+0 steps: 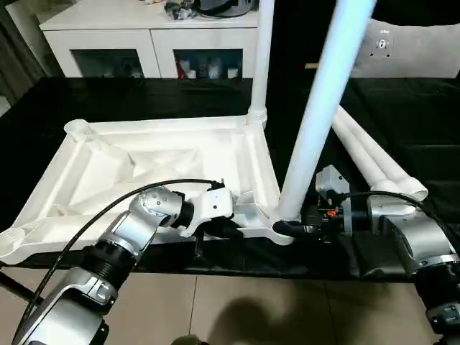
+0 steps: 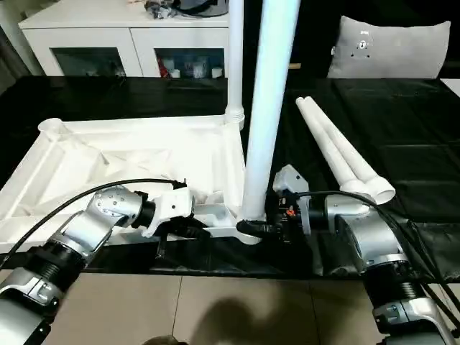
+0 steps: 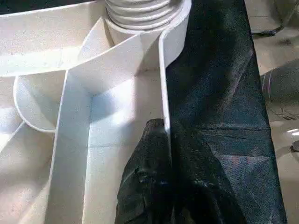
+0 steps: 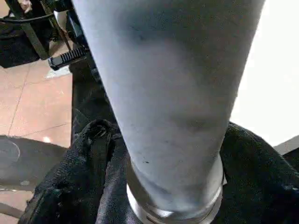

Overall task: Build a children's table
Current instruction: Rotate leg to tighten

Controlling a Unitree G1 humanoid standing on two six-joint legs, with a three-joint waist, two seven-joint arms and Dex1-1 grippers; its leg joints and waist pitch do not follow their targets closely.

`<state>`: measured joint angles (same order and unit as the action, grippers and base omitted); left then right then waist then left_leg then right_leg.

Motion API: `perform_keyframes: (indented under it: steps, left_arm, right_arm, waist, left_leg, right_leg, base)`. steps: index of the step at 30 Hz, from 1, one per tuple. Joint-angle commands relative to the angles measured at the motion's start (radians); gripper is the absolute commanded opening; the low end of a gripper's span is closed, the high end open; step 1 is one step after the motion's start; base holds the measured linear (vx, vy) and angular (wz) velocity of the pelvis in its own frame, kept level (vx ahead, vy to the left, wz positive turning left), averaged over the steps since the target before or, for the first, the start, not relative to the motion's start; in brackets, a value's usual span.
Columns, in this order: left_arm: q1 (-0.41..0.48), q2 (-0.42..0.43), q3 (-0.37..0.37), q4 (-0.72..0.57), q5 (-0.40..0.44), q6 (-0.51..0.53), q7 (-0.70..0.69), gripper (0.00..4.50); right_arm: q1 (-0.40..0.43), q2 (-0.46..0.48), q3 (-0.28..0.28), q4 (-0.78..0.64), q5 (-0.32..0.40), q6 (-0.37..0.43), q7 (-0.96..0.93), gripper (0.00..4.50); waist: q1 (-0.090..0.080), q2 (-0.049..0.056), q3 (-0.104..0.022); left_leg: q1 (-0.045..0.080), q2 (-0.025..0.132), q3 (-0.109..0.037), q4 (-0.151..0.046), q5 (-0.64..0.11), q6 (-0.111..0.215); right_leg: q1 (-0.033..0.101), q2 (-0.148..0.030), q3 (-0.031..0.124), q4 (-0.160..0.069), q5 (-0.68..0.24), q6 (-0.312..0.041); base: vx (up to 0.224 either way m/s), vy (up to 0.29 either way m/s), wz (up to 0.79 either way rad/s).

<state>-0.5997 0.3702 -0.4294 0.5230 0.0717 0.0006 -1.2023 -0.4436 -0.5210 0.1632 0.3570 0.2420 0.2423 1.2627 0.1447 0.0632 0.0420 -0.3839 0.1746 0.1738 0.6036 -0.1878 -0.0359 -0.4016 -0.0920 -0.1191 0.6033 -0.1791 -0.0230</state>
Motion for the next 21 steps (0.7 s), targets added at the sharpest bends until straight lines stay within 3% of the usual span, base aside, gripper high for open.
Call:
perform_keyframes:
  steps: [1,3,6,9,12,14,15,17,19,21]
  left_arm:
    - [-0.003,-0.002,-0.032,0.013,0.017,-0.012,-0.022,0.0]
    - [-0.003,-0.002,-0.03,0.014,0.015,-0.012,-0.022,0.0]
    - [0.0,-0.007,-0.02,0.013,0.003,-0.005,-0.026,0.0]
    - [0.005,-0.019,-0.006,0.007,-0.012,0.021,-0.017,0.0]
    - [0.009,-0.051,0.025,-0.009,-0.028,0.096,0.036,0.0]
    - [0.002,-0.078,0.046,-0.011,-0.027,0.161,0.098,0.0]
    - [0.001,-0.082,0.049,-0.01,-0.028,0.167,0.107,0.0]
    - [-0.022,-0.146,0.099,0.008,-0.034,0.249,0.245,0.0]
    - [-0.032,-0.171,0.117,0.019,-0.037,0.273,0.297,0.0]
    - [-0.049,-0.215,0.145,0.037,-0.039,0.309,0.384,0.0]
  right_arm:
    - [-0.001,0.001,0.02,-0.005,0.016,0.019,0.038,3.24]
    - [0.0,0.001,0.02,-0.006,0.017,0.02,0.04,2.91]
    - [0.007,0.006,0.015,-0.015,0.03,0.038,0.046,2.87]
    - [0.025,0.02,0.007,-0.045,0.054,0.075,0.036,2.49]
    - [0.045,0.067,-0.008,-0.077,0.049,0.132,-0.078,2.38]
    - [0.042,0.11,-0.026,-0.066,0.011,0.145,-0.207,2.36]
    - [0.038,0.118,-0.032,-0.06,0.004,0.149,-0.233,2.36]
    - [0.003,0.205,-0.087,0.005,-0.058,0.189,-0.49,2.36]
    - [-0.005,0.222,-0.097,0.018,-0.069,0.196,-0.54,2.36]
    - [-0.021,0.257,-0.122,0.047,-0.08,0.206,-0.636,2.35]
  waist:
    - [-0.005,-0.017,-0.073]
    - [-0.004,-0.018,-0.072]
    - [-0.005,-0.017,-0.07]
    - [-0.005,-0.015,-0.07]
    - [-0.005,-0.016,-0.069]
    - [-0.01,-0.015,-0.064]
    - [-0.015,-0.014,-0.062]
    - [-0.037,-0.016,-0.053]
    - [-0.056,-0.015,-0.051]
    - [-0.066,-0.016,-0.053]
  left_leg:
    - [0.013,0.065,-0.019,-0.06,-0.119,0.096]
    - [0.012,0.064,-0.019,-0.06,-0.128,0.094]
    - [0.014,0.064,-0.019,-0.061,-0.14,0.086]
    - [0.014,0.065,-0.018,-0.061,-0.152,0.081]
    - [0.014,0.064,-0.02,-0.063,-0.151,0.074]
    - [0.015,0.062,-0.019,-0.066,-0.18,0.056]
    - [0.017,0.06,-0.021,-0.069,-0.203,0.041]
    - [0.016,0.053,-0.027,-0.077,-0.256,0.004]
    - [0.028,0.048,-0.026,-0.075,-0.299,-0.01]
    - [0.028,0.047,-0.027,-0.074,-0.308,-0.004]
  right_leg:
    - [0.058,-0.077,0.062,-0.062,-0.151,-0.204]
    - [0.058,-0.077,0.061,-0.065,-0.169,-0.201]
    - [0.056,-0.077,0.062,-0.067,-0.197,-0.194]
    - [0.056,-0.077,0.063,-0.07,-0.211,-0.191]
    - [0.055,-0.077,0.062,-0.072,-0.22,-0.186]
    - [0.052,-0.078,0.063,-0.078,-0.282,-0.171]
    - [0.052,-0.078,0.061,-0.084,-0.332,-0.158]
    - [0.055,-0.076,0.053,-0.095,-0.436,-0.122]
    - [0.047,-0.075,0.051,-0.109,-0.505,-0.099]
    - [0.048,-0.075,0.05,-0.113,-0.511,-0.092]
  base:
    - [0.0,0.0,0.0]
    - [0.0,0.0,0.0]
    - [0.0,0.0,0.0]
    - [0.0,0.0,0.0]
    - [0.0,0.0,0.0]
    - [0.0,0.0,0.0]
    - [0.0,0.0,0.0]
    - [0.0,0.0,0.0]
    - [0.0,0.0,0.0]
    - [0.0,0.0,0.0]
